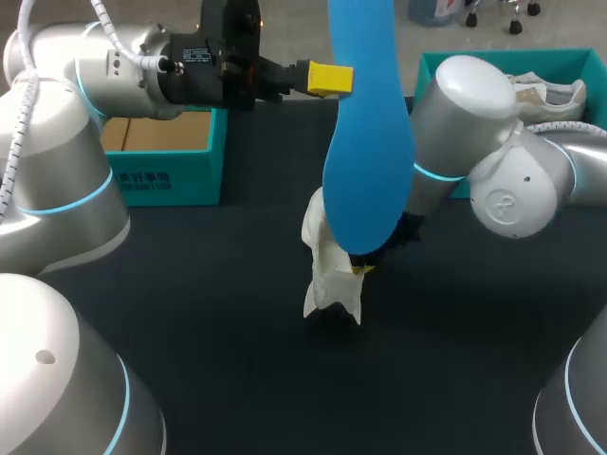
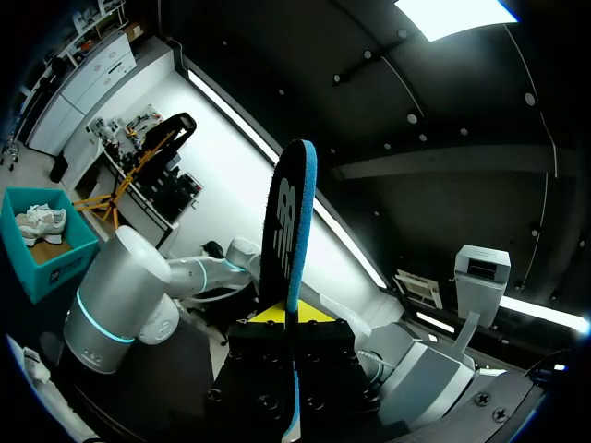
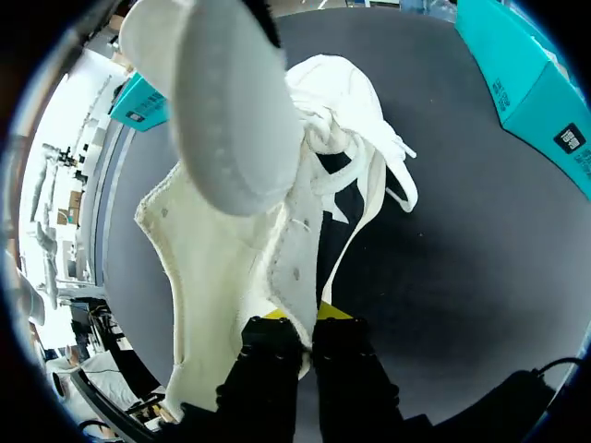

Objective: Take the shoe out of the shoebox, open the shoe tongue, remove and reinsert the insole, then place the shoe into the shoebox

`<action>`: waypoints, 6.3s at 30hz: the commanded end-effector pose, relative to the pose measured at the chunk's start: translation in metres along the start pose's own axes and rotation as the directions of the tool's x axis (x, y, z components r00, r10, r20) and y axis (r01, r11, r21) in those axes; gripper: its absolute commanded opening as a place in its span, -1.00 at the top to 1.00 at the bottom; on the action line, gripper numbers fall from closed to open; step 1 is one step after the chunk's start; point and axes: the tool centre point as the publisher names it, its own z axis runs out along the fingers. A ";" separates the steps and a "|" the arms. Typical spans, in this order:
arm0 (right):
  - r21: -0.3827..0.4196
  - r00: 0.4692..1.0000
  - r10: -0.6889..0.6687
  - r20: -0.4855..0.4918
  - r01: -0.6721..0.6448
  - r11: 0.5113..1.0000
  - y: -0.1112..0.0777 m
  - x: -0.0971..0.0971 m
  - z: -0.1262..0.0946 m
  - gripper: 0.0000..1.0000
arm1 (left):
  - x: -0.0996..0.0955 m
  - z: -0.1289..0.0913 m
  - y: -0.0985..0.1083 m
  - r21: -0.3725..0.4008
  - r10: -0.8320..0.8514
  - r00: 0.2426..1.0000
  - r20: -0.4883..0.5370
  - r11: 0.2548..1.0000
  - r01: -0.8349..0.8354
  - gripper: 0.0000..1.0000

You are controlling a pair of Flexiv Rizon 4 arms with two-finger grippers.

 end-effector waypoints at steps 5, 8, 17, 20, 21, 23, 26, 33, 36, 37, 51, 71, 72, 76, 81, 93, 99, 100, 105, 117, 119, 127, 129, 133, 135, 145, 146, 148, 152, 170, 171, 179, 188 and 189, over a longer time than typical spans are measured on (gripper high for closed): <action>-0.031 0.999 -0.043 0.010 0.044 0.999 -0.002 0.007 0.008 1.00 | 0.000 0.000 0.000 0.000 0.000 1.000 0.000 1.000 0.000 1.00; -0.039 0.999 -0.039 0.010 0.039 0.998 0.000 0.007 0.007 1.00 | 0.000 0.000 0.000 0.000 0.000 1.000 0.000 1.000 0.000 1.00; -0.046 0.999 -0.033 0.039 0.035 0.998 0.001 0.001 0.012 1.00 | 0.000 0.000 0.000 0.000 0.000 1.000 0.000 1.000 0.000 1.00; -0.022 0.999 -0.031 0.038 0.031 0.999 0.000 -0.001 0.017 0.71 | 0.000 0.000 0.000 0.000 0.000 1.000 0.000 1.000 0.000 1.00; -0.023 0.999 -0.029 0.040 0.029 0.999 0.000 -0.001 0.018 0.07 | 0.000 0.000 0.000 0.000 0.000 1.000 0.000 1.000 0.000 1.00; -0.020 0.999 -0.024 0.034 0.025 0.999 0.000 -0.001 0.016 -0.65 | 0.000 0.000 0.000 0.000 0.000 1.000 0.000 1.000 0.000 1.00; -0.023 1.000 0.006 0.002 -0.006 1.000 0.000 -0.001 0.006 -1.00 | 0.000 0.000 0.000 0.000 0.000 1.000 0.000 1.000 0.000 1.00; -0.001 0.973 0.092 -0.211 -0.095 0.995 -0.001 0.001 -0.024 -1.00 | 0.000 0.000 0.000 0.000 0.000 1.000 0.000 1.000 0.000 1.00; 0.006 0.942 0.132 -0.307 -0.137 0.991 0.002 -0.002 -0.039 -1.00 | 0.000 0.000 0.000 0.000 0.000 1.000 0.000 1.000 0.000 1.00; 0.006 0.931 0.145 -0.335 -0.152 0.988 0.005 -0.003 -0.044 -1.00 | 0.000 0.000 0.000 0.000 0.000 1.000 0.000 1.000 0.000 1.00; -0.071 0.881 0.143 -0.451 -0.195 0.978 0.039 -0.017 -0.086 -1.00 | 0.000 0.000 0.000 0.000 0.000 1.000 0.000 1.000 0.000 1.00; -0.157 0.620 -0.056 -0.783 -0.110 0.981 0.074 -0.066 -0.145 -1.00 | 0.000 0.000 0.000 0.000 0.000 1.000 0.000 1.000 0.000 1.00; -0.161 0.600 -0.057 -0.798 -0.121 0.980 0.077 -0.068 -0.150 -1.00 | 0.000 0.000 0.000 0.000 0.000 1.000 0.000 1.000 0.000 1.00; -0.143 0.547 -0.021 -0.837 -0.182 0.973 0.087 -0.074 -0.169 -1.00 | 0.000 0.000 0.000 0.000 0.000 1.000 0.000 1.000 0.000 1.00; -0.146 0.513 -0.006 -0.858 -0.233 0.961 0.093 -0.073 -0.193 -1.00 | 0.000 0.000 0.000 0.000 0.000 1.000 0.000 1.000 0.000 1.00; -0.051 0.481 0.090 -0.872 -0.272 0.961 0.094 -0.057 -0.236 -1.00 | 0.000 0.000 0.000 0.000 0.000 1.000 0.000 1.000 0.000 1.00; -0.048 0.488 0.103 -0.867 -0.288 0.957 0.092 -0.046 -0.248 -1.00 | 0.000 0.000 0.000 0.000 0.000 1.000 0.000 1.000 0.000 1.00; -0.048 0.488 0.103 -0.867 -0.288 0.957 0.092 -0.046 -0.248 -1.00 | 0.000 0.000 0.000 0.000 0.000 1.000 0.000 1.000 0.000 1.00; -0.048 0.488 0.103 -0.867 -0.288 0.957 0.092 -0.046 -0.248 -1.00 | 0.000 0.000 0.000 0.000 0.000 1.000 0.000 1.000 0.000 1.00; -0.048 0.488 0.103 -0.867 -0.288 0.957 0.092 -0.046 -0.248 -1.00 | -0.024 -0.028 0.007 -0.215 0.447 0.895 0.007 0.874 -0.435 1.00; -0.048 0.488 0.103 -0.867 -0.288 0.957 0.092 -0.046 -0.248 -1.00 | -0.028 -0.035 0.007 -0.226 0.498 0.867 0.012 0.846 -0.482 1.00; -0.048 0.488 0.103 -0.867 -0.288 0.957 0.092 -0.046 -0.248 -1.00 | -0.049 -0.056 0.008 -0.315 0.692 0.716 0.089 0.702 -0.639 1.00; -0.048 0.488 0.103 -0.867 -0.288 0.957 0.092 -0.046 -0.248 -1.00 | -0.049 -0.056 0.008 -0.315 0.692 0.716 0.089 0.702 -0.639 1.00; -0.048 0.488 0.103 -0.867 -0.288 0.957 0.092 -0.046 -0.248 -1.00 | -0.049 -0.056 0.008 -0.315 0.692 0.716 0.089 0.702 -0.639 1.00; -0.048 0.488 0.103 -0.867 -0.288 0.957 0.092 -0.046 -0.248 -1.00 | -0.049 -0.056 0.008 -0.315 0.692 0.716 0.089 0.702 -0.639 1.00; -0.048 0.488 0.103 -0.867 -0.288 0.957 0.092 -0.046 -0.248 -1.00 | -0.089 -0.066 0.020 -0.452 0.982 0.152 -0.116 0.084 -0.888 1.00; -0.048 0.488 0.103 -0.867 -0.288 0.957 0.092 -0.046 -0.248 -1.00 | -0.092 -0.066 0.020 -0.442 0.982 0.098 -0.160 0.018 -0.897 1.00; -0.048 0.488 0.103 -0.867 -0.288 0.957 0.092 -0.046 -0.248 -1.00 | -0.099 -0.068 0.023 -0.421 0.963 -0.038 -0.267 -0.152 -0.894 1.00; -0.048 0.488 0.103 -0.867 -0.288 0.957 0.092 -0.046 -0.248 -1.00 | -0.109 -0.067 0.026 -0.356 0.881 -0.252 -0.401 -0.403 -0.843 1.00; -0.048 0.488 0.103 -0.867 -0.288 0.957 0.092 -0.046 -0.248 -1.00 | -0.130 -0.069 0.036 -0.358 0.738 -0.397 -0.545 -0.633 -0.686 1.00; -0.048 0.488 0.103 -0.867 -0.288 0.957 0.092 -0.046 -0.248 -1.00 | -0.135 -0.069 0.039 -0.352 0.715 -0.410 -0.566 -0.660 -0.664 1.00; -0.048 0.488 0.103 -0.867 -0.288 0.957 0.092 -0.046 -0.248 -1.00 | -0.167 -0.077 0.051 -0.262 0.523 -0.555 -0.647 -0.836 -0.482 1.00; -0.048 0.488 0.104 -0.866 -0.288 0.957 0.092 -0.045 -0.248 -1.00 | -0.199 -0.076 0.058 -0.271 0.553 -0.554 -0.623 -0.816 -0.510 1.00; -0.047 0.489 0.105 -0.866 -0.288 0.957 0.092 -0.044 -0.248 -1.00 | -0.202 -0.075 0.059 -0.277 0.561 -0.551 -0.618 -0.811 -0.516 1.00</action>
